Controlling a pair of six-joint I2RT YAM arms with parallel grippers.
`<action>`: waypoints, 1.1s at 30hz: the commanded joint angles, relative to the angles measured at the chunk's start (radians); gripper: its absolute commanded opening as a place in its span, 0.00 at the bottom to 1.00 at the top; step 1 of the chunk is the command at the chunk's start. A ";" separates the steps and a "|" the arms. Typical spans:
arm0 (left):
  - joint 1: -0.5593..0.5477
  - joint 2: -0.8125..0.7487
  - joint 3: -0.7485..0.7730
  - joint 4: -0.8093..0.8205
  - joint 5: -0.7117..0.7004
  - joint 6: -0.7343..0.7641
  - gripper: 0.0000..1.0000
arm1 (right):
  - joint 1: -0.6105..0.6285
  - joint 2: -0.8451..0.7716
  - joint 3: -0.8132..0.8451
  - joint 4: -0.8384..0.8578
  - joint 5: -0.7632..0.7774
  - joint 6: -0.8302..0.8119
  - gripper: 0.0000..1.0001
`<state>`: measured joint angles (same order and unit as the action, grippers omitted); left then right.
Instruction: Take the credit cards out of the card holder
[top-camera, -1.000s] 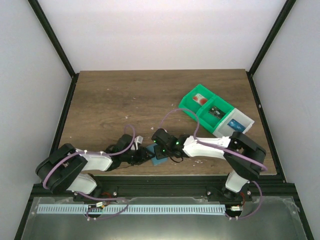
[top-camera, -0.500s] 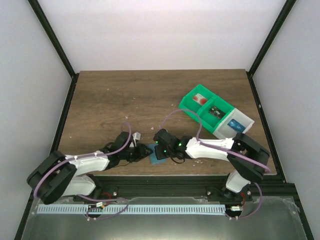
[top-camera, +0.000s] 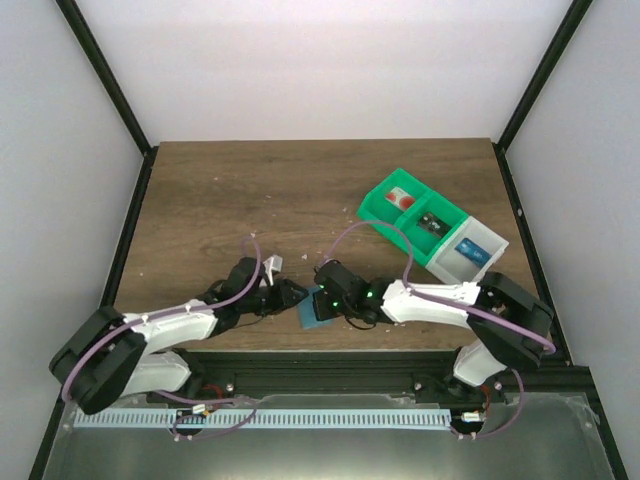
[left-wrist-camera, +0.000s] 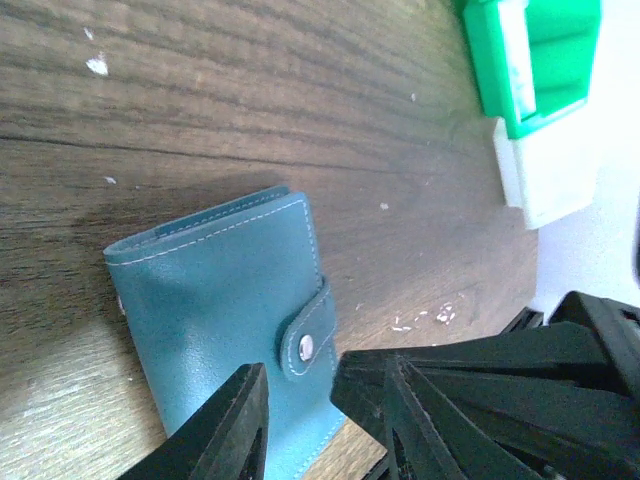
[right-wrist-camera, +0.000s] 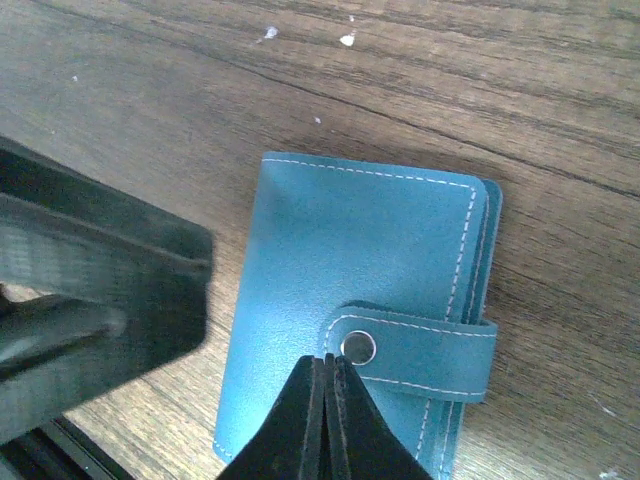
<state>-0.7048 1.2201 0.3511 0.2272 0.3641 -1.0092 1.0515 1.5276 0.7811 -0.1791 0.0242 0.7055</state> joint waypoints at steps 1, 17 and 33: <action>0.004 0.090 0.007 0.101 0.075 0.053 0.35 | 0.010 -0.042 -0.039 0.073 -0.005 0.011 0.00; 0.002 0.321 -0.016 0.160 0.057 0.075 0.33 | 0.010 -0.102 -0.088 0.133 -0.007 0.028 0.01; 0.002 0.388 -0.040 0.198 0.051 0.074 0.32 | 0.010 -0.244 -0.164 0.124 0.039 0.026 0.01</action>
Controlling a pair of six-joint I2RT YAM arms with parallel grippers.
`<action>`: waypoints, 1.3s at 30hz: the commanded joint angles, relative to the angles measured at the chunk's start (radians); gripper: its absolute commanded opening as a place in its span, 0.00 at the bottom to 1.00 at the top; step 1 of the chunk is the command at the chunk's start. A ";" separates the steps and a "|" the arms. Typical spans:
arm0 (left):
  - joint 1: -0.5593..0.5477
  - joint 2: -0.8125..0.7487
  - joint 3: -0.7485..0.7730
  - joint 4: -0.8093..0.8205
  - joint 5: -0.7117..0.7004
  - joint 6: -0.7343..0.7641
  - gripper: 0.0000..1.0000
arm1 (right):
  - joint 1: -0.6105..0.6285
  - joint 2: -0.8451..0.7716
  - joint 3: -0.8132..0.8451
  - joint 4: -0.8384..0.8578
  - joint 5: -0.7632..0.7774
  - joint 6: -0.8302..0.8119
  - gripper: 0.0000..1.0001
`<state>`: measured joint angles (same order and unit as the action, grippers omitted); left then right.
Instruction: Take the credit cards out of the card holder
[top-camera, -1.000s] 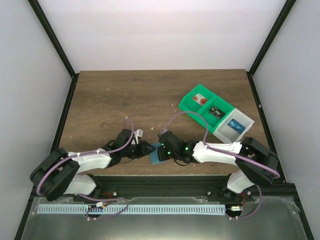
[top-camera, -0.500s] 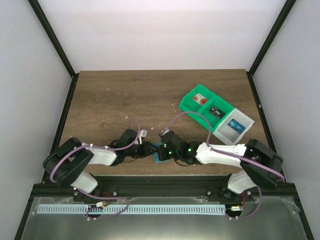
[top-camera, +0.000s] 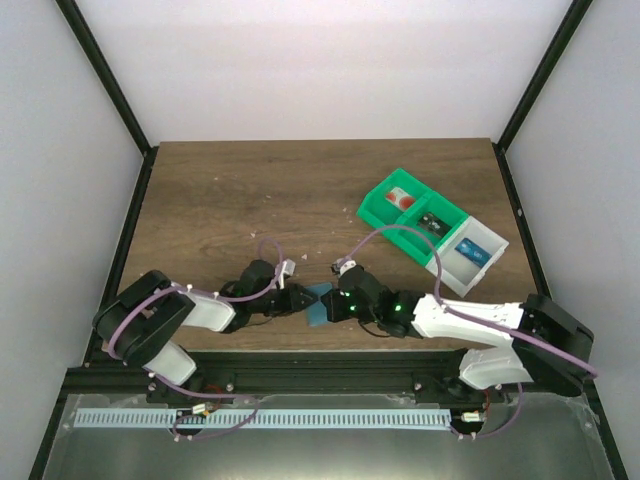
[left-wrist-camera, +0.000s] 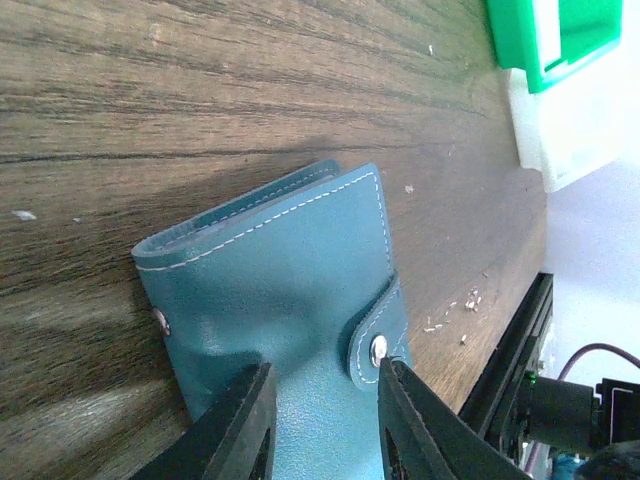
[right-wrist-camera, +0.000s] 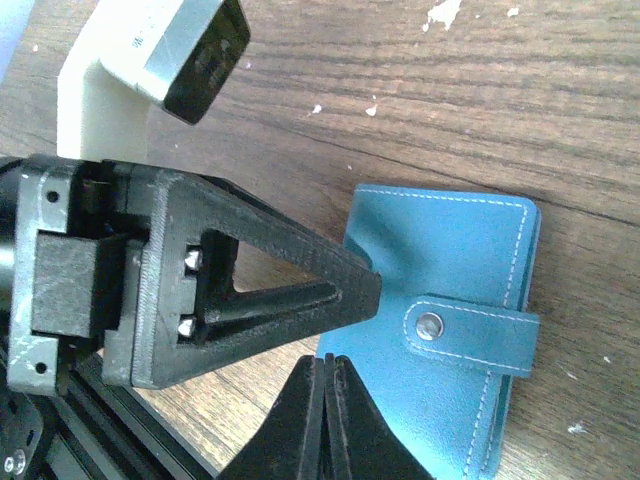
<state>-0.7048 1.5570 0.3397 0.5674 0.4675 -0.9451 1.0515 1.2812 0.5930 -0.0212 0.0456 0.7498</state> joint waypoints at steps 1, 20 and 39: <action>0.003 0.045 -0.031 -0.140 -0.048 0.002 0.32 | 0.010 0.016 0.038 -0.059 0.017 -0.025 0.04; 0.004 0.026 -0.033 -0.141 -0.027 -0.049 0.28 | 0.010 0.288 0.257 -0.265 0.094 -0.040 0.20; 0.003 0.078 -0.021 -0.128 -0.013 -0.042 0.28 | 0.036 0.432 0.327 -0.368 0.216 -0.045 0.25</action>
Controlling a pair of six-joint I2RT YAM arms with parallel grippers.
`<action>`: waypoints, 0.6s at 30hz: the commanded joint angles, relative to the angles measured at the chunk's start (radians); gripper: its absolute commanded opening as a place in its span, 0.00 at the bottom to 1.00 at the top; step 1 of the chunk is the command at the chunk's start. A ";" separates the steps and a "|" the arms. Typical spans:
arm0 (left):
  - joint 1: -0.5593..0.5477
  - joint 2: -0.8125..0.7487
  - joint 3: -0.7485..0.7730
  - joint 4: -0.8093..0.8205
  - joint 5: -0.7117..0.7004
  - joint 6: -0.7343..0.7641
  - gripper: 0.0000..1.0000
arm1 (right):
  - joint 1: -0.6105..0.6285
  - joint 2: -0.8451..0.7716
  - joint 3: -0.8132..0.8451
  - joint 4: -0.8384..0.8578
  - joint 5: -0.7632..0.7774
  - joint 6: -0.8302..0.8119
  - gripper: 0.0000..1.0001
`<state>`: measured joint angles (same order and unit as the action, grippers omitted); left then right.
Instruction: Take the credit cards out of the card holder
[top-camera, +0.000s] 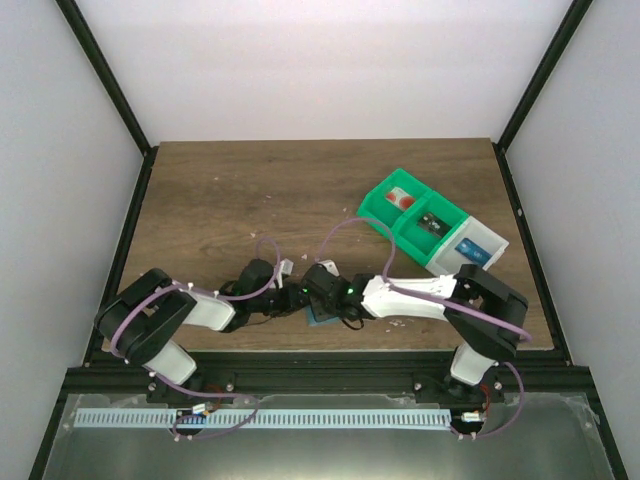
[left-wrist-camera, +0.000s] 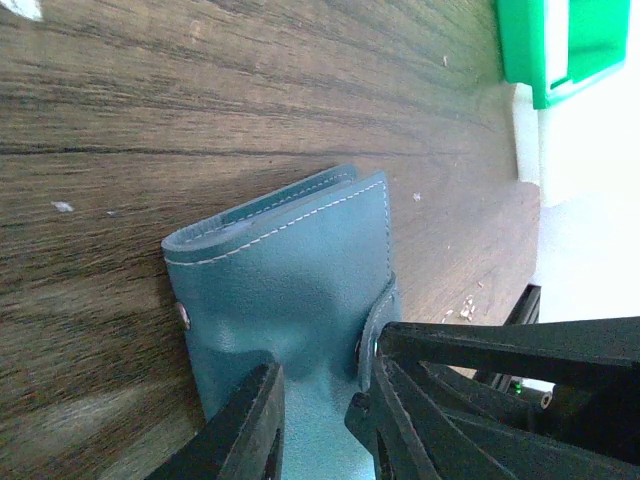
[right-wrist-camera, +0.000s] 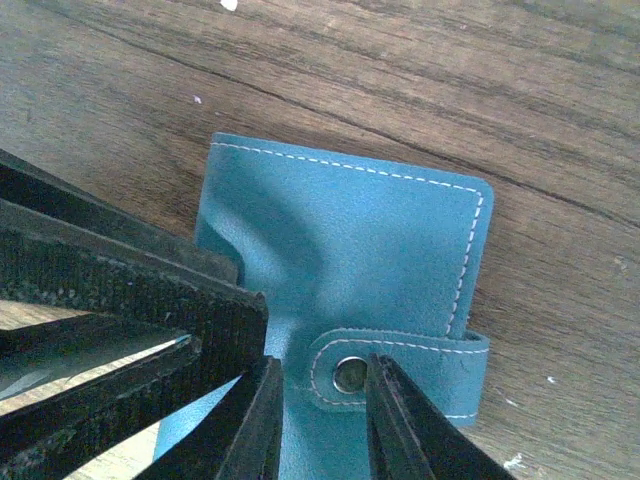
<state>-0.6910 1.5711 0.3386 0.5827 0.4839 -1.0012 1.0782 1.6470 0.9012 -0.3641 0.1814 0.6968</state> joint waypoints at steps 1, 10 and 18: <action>-0.011 0.065 -0.020 -0.146 -0.030 0.015 0.28 | 0.011 0.069 0.018 -0.025 0.088 0.009 0.22; -0.010 0.085 -0.018 -0.169 -0.048 0.019 0.28 | 0.014 0.010 -0.007 0.015 0.107 -0.016 0.01; -0.011 0.124 0.024 -0.258 -0.090 0.072 0.27 | 0.013 -0.137 -0.115 0.169 0.069 -0.049 0.01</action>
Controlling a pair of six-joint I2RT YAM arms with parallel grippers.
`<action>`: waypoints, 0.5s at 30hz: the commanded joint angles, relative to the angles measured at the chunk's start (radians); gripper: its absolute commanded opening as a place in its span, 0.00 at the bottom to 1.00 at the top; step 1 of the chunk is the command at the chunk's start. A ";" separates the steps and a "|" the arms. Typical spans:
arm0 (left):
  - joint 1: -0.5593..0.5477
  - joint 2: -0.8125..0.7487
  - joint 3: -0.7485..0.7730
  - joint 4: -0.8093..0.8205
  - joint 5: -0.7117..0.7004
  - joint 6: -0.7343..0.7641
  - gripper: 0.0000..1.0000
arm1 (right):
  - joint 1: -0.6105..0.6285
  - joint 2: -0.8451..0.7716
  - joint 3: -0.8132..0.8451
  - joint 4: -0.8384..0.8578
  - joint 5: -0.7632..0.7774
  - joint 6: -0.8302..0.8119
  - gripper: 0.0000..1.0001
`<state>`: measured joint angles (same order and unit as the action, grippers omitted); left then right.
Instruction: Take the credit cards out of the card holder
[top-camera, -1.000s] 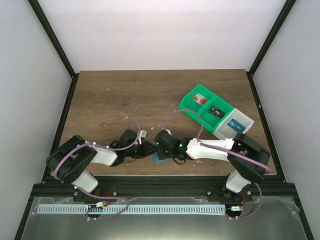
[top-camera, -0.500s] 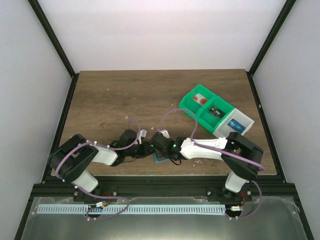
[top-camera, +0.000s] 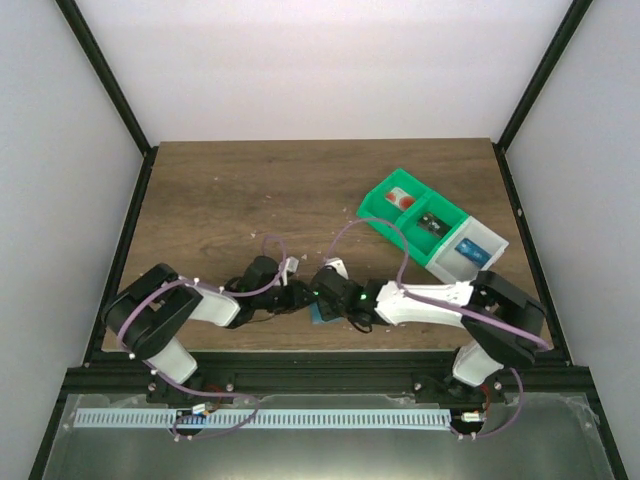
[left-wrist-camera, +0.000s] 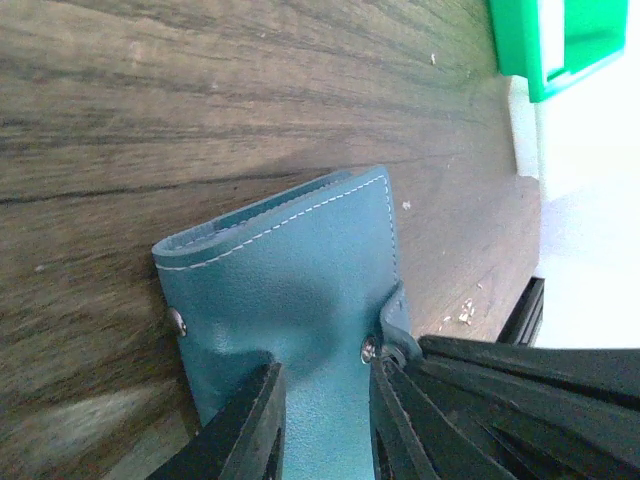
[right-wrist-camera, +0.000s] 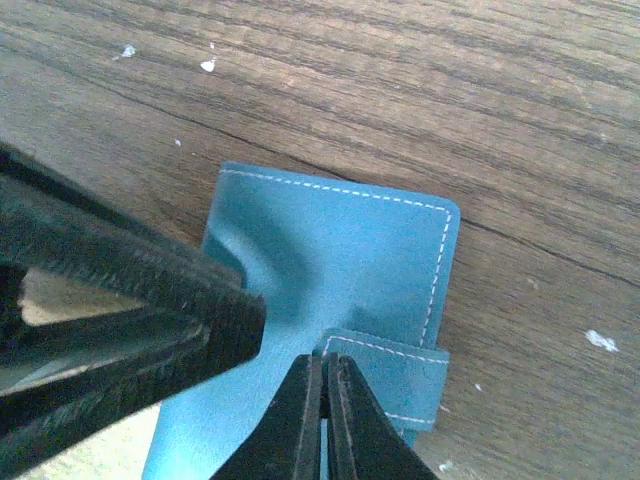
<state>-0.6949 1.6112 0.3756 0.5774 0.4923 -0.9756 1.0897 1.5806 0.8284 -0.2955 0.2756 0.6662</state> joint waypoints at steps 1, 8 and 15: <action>-0.008 0.086 -0.013 -0.256 -0.100 0.045 0.27 | 0.002 -0.086 -0.057 0.116 -0.025 -0.018 0.00; -0.011 0.076 -0.019 -0.273 -0.130 0.043 0.27 | -0.003 -0.200 -0.140 0.174 -0.007 -0.014 0.01; -0.013 0.070 0.002 -0.291 -0.088 0.022 0.27 | -0.034 -0.335 -0.224 0.197 -0.019 -0.013 0.00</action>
<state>-0.7033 1.6203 0.4034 0.5362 0.4778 -0.9600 1.0672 1.2999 0.6155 -0.1551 0.2611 0.6617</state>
